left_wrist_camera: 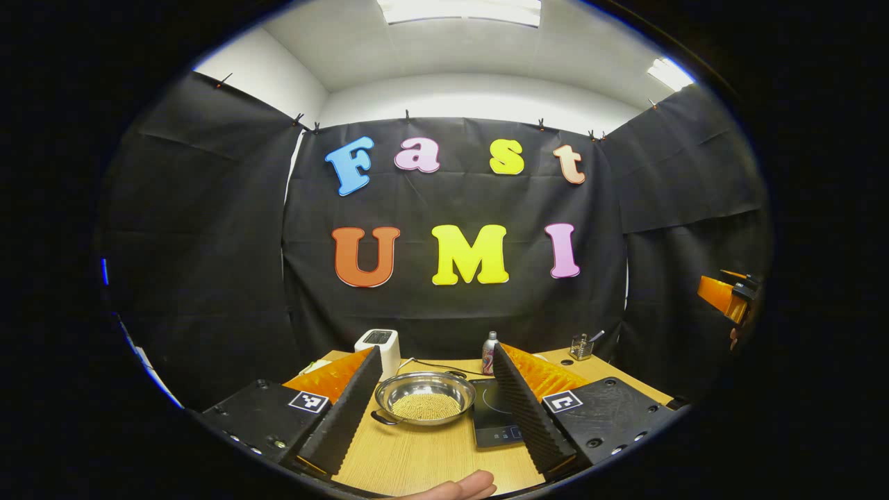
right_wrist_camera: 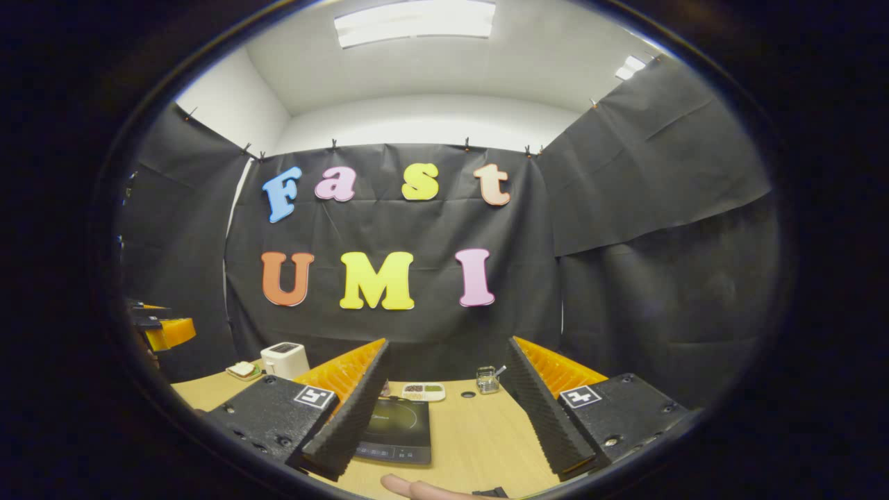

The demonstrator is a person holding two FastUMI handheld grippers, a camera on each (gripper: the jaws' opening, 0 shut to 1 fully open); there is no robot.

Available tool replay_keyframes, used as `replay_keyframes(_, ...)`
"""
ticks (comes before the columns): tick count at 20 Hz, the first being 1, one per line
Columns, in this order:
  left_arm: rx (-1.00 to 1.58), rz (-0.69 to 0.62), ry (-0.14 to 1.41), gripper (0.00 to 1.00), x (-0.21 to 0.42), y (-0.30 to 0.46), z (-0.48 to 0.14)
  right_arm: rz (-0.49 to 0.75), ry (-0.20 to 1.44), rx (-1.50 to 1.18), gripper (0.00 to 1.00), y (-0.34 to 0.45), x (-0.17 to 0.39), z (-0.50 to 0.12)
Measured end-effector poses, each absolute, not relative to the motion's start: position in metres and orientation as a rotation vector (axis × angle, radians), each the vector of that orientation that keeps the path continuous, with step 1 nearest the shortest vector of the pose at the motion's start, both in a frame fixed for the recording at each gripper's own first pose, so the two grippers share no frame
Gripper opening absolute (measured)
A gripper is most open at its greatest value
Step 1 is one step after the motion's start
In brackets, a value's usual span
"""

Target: First push the handle of the pot to place it horizontally, then grasp the pot with both hands and set it on the induction cooktop.

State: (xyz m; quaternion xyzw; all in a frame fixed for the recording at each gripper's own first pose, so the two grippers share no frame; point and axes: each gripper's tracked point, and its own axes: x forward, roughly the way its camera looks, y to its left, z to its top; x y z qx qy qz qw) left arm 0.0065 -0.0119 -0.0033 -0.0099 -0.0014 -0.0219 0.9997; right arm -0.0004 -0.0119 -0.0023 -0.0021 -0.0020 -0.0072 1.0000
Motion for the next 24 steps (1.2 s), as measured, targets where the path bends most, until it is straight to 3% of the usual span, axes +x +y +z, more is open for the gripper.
replay_keyframes(12, -0.026, -0.013, -0.007, 0.95, 0.023, 0.000, -0.012, -0.009, 0.014, -0.011, 1.00, -0.009, 0.007, -0.013)
replay_keyframes(13, -0.036, -0.010, -0.004, 0.86, 0.024, 0.001, -0.013, -0.008, 0.015, -0.008, 1.00, -0.009, 0.008, -0.014)
replay_keyframes(14, -0.044, -0.019, -0.005, 0.93, 0.027, 0.001, -0.012, -0.008, 0.016, -0.005, 1.00, -0.009, 0.008, -0.014)
replay_keyframes(15, -0.052, -0.030, -0.003, 0.80, 0.030, -0.001, -0.013, -0.009, 0.016, -0.002, 1.00, -0.010, 0.009, -0.016)
replay_keyframes(16, -0.056, -0.038, 0.004, 0.83, 0.032, -0.002, -0.015, -0.009, 0.016, -0.002, 1.00, -0.010, 0.010, -0.017)
replay_keyframes(18, -0.057, -0.055, 0.028, 0.79, 0.037, -0.001, -0.023, -0.007, 0.018, -0.001, 1.00, -0.010, 0.011, -0.020)
replay_keyframes(19, -0.063, -0.057, 0.050, 0.61, 0.041, 0.000, -0.029, -0.005, 0.020, 0.000, 1.00, -0.009, 0.012, -0.022)
replay_keyframes(23, -0.069, -0.068, 0.116, 0.07, 0.059, 0.003, -0.051, 0.003, 0.030, -0.010, 1.00, -0.004, 0.017, -0.030)
replay_keyframes(24, -0.060, -0.064, 0.147, 0.01, 0.063, 0.005, -0.061, 0.005, 0.032, -0.012, 1.00, -0.003, 0.018, -0.031)
